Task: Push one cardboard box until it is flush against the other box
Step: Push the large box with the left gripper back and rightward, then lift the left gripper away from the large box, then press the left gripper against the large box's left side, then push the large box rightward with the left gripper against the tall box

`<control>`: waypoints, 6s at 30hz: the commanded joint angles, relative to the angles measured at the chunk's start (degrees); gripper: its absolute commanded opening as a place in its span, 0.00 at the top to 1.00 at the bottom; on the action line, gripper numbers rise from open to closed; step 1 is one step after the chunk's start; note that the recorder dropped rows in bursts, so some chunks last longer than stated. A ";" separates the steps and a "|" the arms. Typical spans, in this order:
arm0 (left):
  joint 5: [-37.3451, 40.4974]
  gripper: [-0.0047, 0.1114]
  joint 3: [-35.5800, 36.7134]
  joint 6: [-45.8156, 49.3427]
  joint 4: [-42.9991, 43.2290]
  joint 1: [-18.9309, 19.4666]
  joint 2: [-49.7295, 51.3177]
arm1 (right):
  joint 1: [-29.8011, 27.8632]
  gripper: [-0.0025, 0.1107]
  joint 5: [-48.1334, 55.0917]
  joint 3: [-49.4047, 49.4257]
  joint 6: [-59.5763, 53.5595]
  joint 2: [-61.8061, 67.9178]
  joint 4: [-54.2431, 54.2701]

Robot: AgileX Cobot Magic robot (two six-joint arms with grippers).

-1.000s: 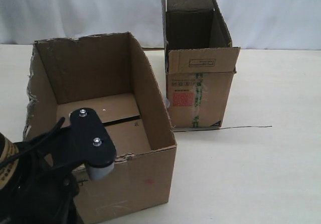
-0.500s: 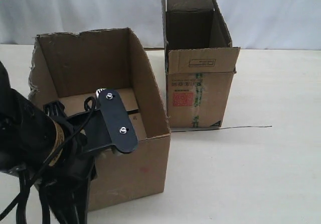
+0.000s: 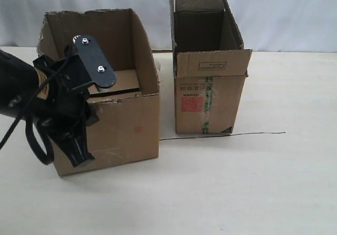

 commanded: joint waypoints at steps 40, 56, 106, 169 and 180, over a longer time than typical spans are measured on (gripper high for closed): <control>-26.88 0.96 -0.25 17.05 -6.47 12.24 11.76 | -0.14 0.93 0.02 0.29 -0.50 -0.18 0.04; -21.72 0.96 -0.25 15.87 -13.09 12.13 -0.84 | -0.14 0.93 0.02 0.29 -0.50 -0.18 0.04; 8.31 0.96 -42.74 13.93 -51.85 59.55 43.20 | -0.14 0.93 0.02 0.29 -0.50 -0.18 0.04; 13.21 0.96 -43.27 34.64 -92.49 53.08 55.48 | -0.14 0.93 0.02 0.29 -0.50 -0.18 0.04; 30.10 0.96 -43.16 22.54 -69.07 53.43 50.12 | -0.14 0.93 0.02 0.29 -0.50 -0.18 0.04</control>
